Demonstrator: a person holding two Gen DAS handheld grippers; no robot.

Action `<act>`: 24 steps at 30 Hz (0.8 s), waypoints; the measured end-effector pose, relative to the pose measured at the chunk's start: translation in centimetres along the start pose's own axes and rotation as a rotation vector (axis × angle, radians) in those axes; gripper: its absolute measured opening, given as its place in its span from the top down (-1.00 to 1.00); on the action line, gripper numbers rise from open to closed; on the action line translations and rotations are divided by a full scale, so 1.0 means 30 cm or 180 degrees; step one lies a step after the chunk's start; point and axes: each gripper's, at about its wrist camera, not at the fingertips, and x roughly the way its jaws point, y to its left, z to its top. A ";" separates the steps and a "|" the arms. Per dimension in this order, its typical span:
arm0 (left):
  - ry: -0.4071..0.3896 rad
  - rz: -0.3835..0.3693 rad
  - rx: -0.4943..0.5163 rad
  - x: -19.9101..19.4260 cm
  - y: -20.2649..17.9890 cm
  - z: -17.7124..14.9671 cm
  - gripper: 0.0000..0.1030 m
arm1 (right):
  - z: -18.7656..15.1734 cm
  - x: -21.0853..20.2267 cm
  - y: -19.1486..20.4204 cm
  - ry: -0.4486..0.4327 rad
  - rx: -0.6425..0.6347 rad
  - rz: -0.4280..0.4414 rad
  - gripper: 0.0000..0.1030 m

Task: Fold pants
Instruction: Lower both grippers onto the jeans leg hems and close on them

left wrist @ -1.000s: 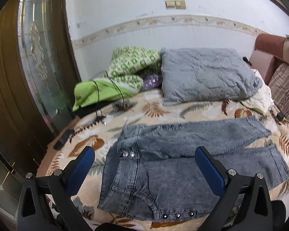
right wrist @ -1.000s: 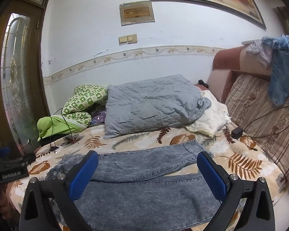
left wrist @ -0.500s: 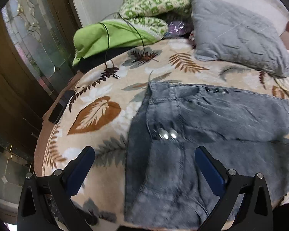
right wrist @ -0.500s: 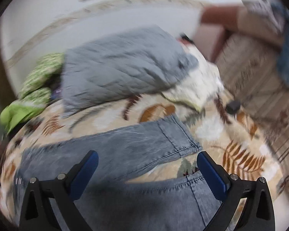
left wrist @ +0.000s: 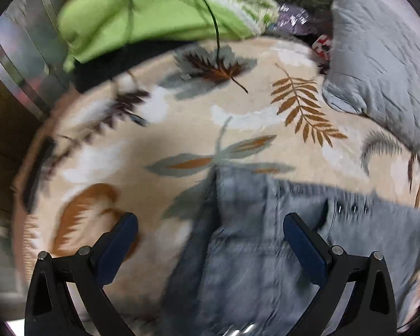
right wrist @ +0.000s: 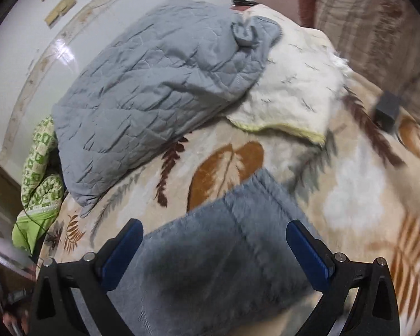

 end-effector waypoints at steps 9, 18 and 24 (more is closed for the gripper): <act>0.0380 0.0094 -0.0118 0.187 -0.048 0.115 -0.34 | 0.100 0.091 -0.167 0.0043 0.0362 0.0221 -0.97; 0.0245 -0.0163 -0.0054 0.204 -0.096 0.140 0.63 | 0.113 0.251 -0.113 0.0318 0.0132 -0.0120 -0.53; 0.0091 -0.0154 -0.0016 0.181 -0.122 0.131 0.70 | 0.096 0.311 -0.137 0.0330 0.0128 -0.0208 -0.32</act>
